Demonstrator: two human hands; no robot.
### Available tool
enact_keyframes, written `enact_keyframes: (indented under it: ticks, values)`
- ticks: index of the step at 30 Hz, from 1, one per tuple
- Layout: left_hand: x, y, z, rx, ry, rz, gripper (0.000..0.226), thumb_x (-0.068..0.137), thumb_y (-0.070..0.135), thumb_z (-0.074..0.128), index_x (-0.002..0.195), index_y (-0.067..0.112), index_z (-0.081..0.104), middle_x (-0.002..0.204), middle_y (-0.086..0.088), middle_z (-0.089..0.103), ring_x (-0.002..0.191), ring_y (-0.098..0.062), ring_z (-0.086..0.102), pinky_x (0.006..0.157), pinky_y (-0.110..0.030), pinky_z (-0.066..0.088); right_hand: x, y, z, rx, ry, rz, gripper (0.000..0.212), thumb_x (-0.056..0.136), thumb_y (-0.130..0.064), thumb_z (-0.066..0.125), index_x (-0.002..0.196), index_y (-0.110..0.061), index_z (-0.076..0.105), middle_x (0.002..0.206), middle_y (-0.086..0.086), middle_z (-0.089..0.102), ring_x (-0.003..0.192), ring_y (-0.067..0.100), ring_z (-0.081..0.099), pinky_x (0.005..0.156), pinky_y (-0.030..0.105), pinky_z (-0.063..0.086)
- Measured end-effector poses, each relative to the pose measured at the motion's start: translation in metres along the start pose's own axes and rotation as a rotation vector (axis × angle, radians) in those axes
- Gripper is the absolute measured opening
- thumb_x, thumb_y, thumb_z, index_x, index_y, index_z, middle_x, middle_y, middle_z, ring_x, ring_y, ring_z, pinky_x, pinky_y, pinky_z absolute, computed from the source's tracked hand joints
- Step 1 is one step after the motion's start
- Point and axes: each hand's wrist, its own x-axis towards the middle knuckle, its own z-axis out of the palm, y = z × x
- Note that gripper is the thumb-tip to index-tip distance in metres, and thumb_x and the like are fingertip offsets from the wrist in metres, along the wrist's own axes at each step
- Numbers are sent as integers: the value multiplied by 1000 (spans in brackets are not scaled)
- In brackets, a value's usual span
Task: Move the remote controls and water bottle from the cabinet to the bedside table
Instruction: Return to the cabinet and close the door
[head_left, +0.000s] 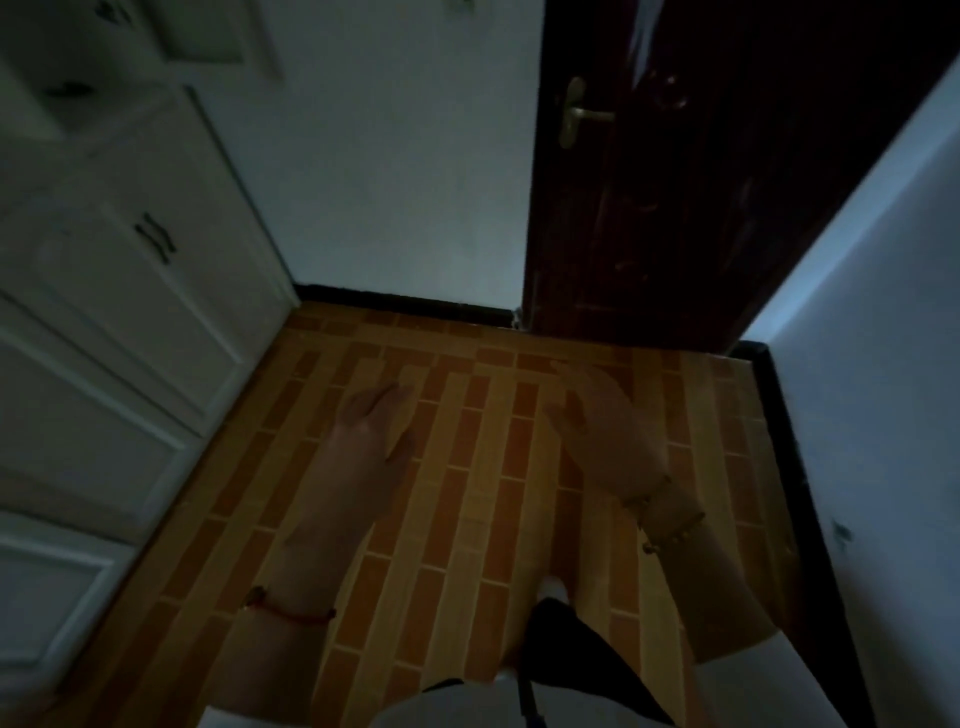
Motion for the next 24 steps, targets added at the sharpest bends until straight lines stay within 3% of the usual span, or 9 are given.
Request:
enact_keyframes:
  ticks: [5,13,16,19,21,24]
  values:
    - [54,-31,2,-7,50,-70,42,90,15,60,131,12,55,136,-9,54,121,-30,54,94,-47,51,88,6,28,45,-80,-85,52,95,-27,51,142,-16,34,148,9,38,138,24,34,115,42,29]
    - [176,-68,-5,9,211,-229,46,91,22,61,135,19,51,138,-6,53,125,-26,52,101,-47,47,276,-12,49,63,-195,-254,52,92,-38,47,138,-14,42,138,10,50,131,25,43,110,42,36]
    - [229,-80,-13,25,279,-310,45,89,17,64,133,16,55,136,-11,55,121,-31,55,98,-48,48,349,-25,56,79,-237,-323,49,95,-34,48,140,-18,39,142,9,45,134,22,37,109,33,31]
    - [272,-91,-24,33,344,-368,45,87,16,66,131,15,57,132,-13,57,120,-32,55,101,-43,45,411,-41,64,107,-271,-399,48,95,-31,49,140,-19,39,142,8,44,136,21,34,112,35,31]
    - [295,-102,-30,58,378,-410,45,86,15,66,131,15,57,132,-12,58,119,-29,56,98,-37,42,446,-53,72,111,-300,-461,47,95,-31,50,139,-18,40,140,7,47,134,20,36,108,28,29]
    - [321,-118,-35,114,392,-465,46,89,19,64,134,16,54,134,-10,57,122,-27,54,100,-37,43,489,-65,88,127,-331,-512,48,95,-30,50,139,-16,40,140,7,47,133,19,37,110,27,27]
